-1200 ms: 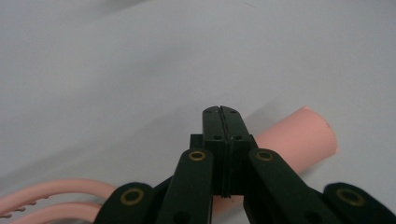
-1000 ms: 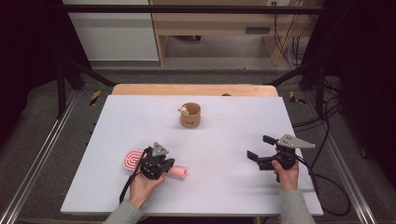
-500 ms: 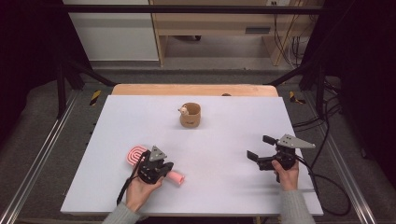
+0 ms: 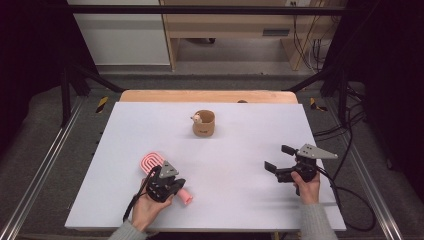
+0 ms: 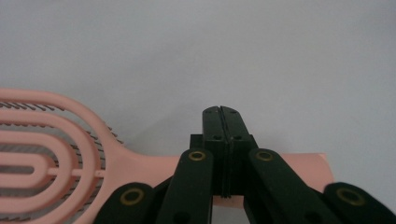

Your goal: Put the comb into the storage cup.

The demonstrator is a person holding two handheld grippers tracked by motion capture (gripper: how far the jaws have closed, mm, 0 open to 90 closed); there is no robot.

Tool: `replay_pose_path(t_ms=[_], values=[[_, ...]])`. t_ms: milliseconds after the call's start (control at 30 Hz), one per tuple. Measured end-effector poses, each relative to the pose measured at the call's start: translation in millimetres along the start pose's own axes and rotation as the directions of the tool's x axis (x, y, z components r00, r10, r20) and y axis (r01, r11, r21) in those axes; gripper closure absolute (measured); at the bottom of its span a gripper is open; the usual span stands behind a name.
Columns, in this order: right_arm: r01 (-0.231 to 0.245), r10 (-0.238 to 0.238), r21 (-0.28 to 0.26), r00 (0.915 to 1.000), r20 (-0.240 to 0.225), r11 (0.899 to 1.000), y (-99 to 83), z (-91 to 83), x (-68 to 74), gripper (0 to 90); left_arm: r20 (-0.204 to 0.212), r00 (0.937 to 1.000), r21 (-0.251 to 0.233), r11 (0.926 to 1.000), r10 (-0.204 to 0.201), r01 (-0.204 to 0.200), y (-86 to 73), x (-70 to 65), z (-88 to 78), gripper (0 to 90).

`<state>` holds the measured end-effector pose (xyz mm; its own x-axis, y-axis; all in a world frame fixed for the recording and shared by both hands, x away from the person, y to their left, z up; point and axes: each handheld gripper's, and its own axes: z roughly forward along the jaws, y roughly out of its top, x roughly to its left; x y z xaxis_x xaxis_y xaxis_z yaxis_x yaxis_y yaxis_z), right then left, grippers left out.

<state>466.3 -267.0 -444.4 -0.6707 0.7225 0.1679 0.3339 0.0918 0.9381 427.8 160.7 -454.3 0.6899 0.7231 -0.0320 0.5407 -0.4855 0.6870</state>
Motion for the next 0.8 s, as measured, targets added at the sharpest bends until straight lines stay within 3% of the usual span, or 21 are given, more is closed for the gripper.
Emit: replay_pose_path(t_ms=[800], values=[[0.001,-0.001,-0.001,1.0000,0.000,1.000,0.1,-0.1,-0.1,0.4,0.003,0.9989,0.036,0.9983,0.047,-0.047,-13.9,-6.1,-17.1,89.6]])
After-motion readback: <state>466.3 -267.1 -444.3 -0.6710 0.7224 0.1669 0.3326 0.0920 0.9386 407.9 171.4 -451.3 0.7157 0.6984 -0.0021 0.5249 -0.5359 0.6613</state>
